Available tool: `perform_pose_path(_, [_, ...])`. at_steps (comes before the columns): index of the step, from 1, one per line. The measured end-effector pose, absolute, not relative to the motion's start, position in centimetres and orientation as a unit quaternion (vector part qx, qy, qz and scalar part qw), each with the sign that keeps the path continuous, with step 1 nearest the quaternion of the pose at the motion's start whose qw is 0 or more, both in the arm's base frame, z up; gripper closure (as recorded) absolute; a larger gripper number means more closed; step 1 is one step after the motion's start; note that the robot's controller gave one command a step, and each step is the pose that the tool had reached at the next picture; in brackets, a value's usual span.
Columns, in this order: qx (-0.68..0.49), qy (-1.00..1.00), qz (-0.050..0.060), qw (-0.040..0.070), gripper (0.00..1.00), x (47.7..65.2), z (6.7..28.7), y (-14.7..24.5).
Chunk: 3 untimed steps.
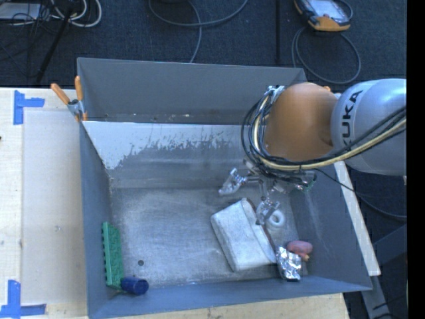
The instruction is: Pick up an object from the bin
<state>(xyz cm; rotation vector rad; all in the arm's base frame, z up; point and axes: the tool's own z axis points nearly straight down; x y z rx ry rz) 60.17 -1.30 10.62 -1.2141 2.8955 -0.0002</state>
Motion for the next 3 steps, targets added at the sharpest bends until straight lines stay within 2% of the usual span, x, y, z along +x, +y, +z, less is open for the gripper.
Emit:
perform_pose_path(1, [-0.44, 0.898, 0.0, -0.001, 0.0, 61.1, 7.47, -0.9])
perform_pose_path(2, [-0.538, 0.843, -0.002, 0.006, 0.0, 60.7, 7.6, -0.45])
perform_pose_path(3, [-0.537, 0.844, -0.003, 0.01, 1.0, 60.9, 7.84, -0.41])
